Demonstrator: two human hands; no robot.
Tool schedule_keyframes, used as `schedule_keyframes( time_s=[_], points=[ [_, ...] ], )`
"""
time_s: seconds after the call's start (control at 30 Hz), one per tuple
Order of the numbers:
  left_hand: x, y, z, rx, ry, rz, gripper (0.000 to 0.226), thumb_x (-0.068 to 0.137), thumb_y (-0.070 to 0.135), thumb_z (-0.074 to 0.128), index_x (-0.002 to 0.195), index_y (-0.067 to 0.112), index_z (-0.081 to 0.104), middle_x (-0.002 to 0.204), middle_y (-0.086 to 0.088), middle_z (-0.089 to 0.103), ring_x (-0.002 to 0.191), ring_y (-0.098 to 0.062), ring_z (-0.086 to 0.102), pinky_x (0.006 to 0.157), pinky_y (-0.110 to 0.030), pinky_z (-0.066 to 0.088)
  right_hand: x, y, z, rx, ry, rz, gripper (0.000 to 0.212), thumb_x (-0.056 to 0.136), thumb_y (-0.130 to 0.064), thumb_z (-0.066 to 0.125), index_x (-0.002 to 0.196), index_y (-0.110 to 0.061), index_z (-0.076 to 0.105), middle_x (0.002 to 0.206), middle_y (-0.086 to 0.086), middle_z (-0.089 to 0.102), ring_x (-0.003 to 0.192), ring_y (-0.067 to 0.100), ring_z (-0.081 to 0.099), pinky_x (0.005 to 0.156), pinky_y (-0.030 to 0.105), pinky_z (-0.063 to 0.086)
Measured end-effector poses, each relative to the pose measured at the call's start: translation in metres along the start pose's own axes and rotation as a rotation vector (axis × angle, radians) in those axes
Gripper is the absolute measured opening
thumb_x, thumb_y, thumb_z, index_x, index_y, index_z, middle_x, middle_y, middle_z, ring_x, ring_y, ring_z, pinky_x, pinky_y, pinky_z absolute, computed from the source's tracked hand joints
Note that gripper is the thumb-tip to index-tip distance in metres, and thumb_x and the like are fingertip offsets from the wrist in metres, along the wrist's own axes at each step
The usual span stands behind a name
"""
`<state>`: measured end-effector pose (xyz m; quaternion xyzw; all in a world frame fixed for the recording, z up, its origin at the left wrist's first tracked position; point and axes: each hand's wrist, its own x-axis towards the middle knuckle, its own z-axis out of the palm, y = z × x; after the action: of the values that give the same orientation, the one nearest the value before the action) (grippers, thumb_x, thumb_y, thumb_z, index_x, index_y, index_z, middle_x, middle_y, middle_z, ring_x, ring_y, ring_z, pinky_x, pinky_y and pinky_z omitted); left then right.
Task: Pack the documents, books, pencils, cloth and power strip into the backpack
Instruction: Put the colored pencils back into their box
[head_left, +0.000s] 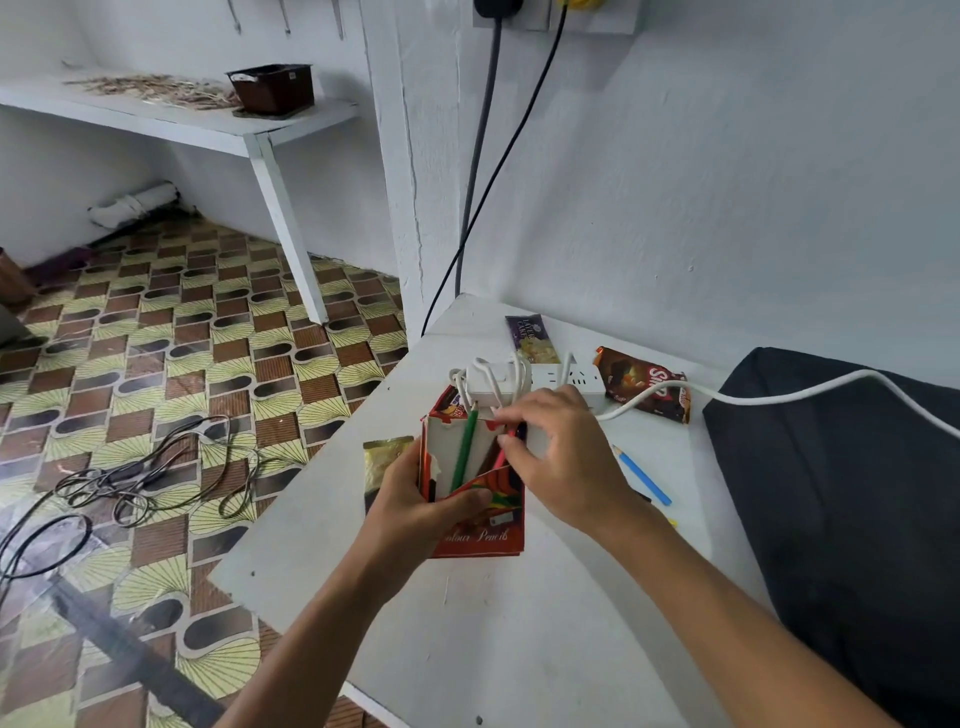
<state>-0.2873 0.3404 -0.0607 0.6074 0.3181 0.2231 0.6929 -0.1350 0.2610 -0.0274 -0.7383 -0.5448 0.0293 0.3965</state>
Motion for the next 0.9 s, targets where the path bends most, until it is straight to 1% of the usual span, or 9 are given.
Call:
schedule_keyframes(
  time_s=[0.07,0.2,0.33,0.4,0.47,0.57,0.63,0.77,0.9],
  points=[
    [0.000,0.001,0.003,0.012,-0.010,0.003,0.059,0.065,0.016,0.084,0.116,0.021,0.055,0.097,-0.002,0.073,0.089,-0.024,0.072,0.068,-0.029,0.058,-0.001,0.000,-0.001,-0.031,-0.026,0.010,0.033,0.088,-0.015,0.061,0.121,-0.015,0.064,0.102,-0.003,0.062,0.101,0.009,0.044,0.087,0.024,0.048],
    [0.000,0.004,0.010,0.077,-0.007,-0.005,0.061,0.064,0.022,0.080,0.118,0.026,0.051,0.102,0.002,0.068,0.089,-0.015,0.071,0.070,-0.028,0.059,-0.003,0.004,-0.003,-0.051,-0.024,-0.007,0.048,0.088,-0.013,0.054,0.135,-0.020,0.052,0.104,-0.004,0.056,0.104,0.010,0.043,0.086,0.014,0.039],
    [0.000,0.003,0.009,0.082,-0.023,0.001,0.068,0.063,0.025,0.085,0.122,0.021,0.052,0.102,0.000,0.070,0.091,-0.018,0.071,0.072,-0.030,0.059,-0.003,0.009,-0.006,-0.043,-0.005,-0.047,0.030,0.086,-0.008,0.052,0.108,-0.014,0.072,0.111,-0.001,0.058,0.110,0.012,0.046,0.091,0.016,0.040],
    [0.000,0.002,0.008,0.060,-0.025,-0.004,0.064,0.064,0.022,0.085,0.119,0.021,0.053,0.098,0.000,0.072,0.089,-0.019,0.072,0.068,-0.028,0.058,-0.001,0.012,-0.013,0.035,0.093,0.006,0.026,0.087,0.001,0.053,0.100,-0.010,0.072,0.104,0.001,0.062,0.102,0.009,0.053,0.088,0.007,0.039],
    [0.001,0.001,0.007,0.044,-0.008,-0.013,0.060,0.063,0.021,0.082,0.116,0.024,0.053,0.098,0.000,0.071,0.087,-0.018,0.072,0.065,-0.026,0.058,0.004,0.022,-0.025,-0.030,0.125,0.090,0.022,0.088,0.003,0.054,0.094,-0.009,0.071,0.095,0.002,0.066,0.087,0.010,0.059,0.082,0.011,0.045],
    [0.001,0.000,0.004,0.044,0.010,-0.040,0.063,0.060,0.024,0.079,0.117,0.028,0.051,0.103,-0.002,0.069,0.088,-0.018,0.072,0.068,-0.029,0.059,0.002,0.037,-0.033,-0.433,-0.194,0.263,0.019,0.088,-0.004,0.055,0.096,-0.014,0.069,0.096,0.003,0.068,0.087,0.021,0.063,0.080,0.035,0.052],
    [0.000,-0.001,0.004,0.041,0.011,-0.048,0.062,0.059,0.025,0.079,0.114,0.030,0.051,0.104,-0.002,0.068,0.088,-0.017,0.072,0.068,-0.030,0.059,-0.006,0.039,-0.027,-0.596,-0.374,0.329,0.018,0.088,-0.008,0.057,0.100,-0.016,0.066,0.099,0.005,0.067,0.091,0.024,0.062,0.080,0.036,0.051],
    [0.002,-0.003,0.003,0.052,0.019,-0.067,0.074,0.062,0.028,0.086,0.125,0.023,0.049,0.109,-0.006,0.067,0.090,-0.021,0.072,0.074,-0.036,0.060,-0.013,0.035,-0.017,-0.656,-0.377,0.275,0.021,0.089,-0.010,0.058,0.108,-0.015,0.065,0.104,0.004,0.065,0.102,0.022,0.055,0.079,0.032,0.048],
    [0.003,-0.005,0.001,0.064,0.039,-0.080,0.080,0.058,0.028,0.081,0.130,0.021,0.046,0.111,-0.007,0.066,0.091,-0.023,0.071,0.079,-0.042,0.059,-0.017,0.035,-0.005,-0.680,-0.396,0.193,0.026,0.091,-0.020,0.055,0.115,-0.014,0.063,0.111,0.005,0.057,0.108,0.022,0.047,0.082,0.031,0.048]
  ],
)
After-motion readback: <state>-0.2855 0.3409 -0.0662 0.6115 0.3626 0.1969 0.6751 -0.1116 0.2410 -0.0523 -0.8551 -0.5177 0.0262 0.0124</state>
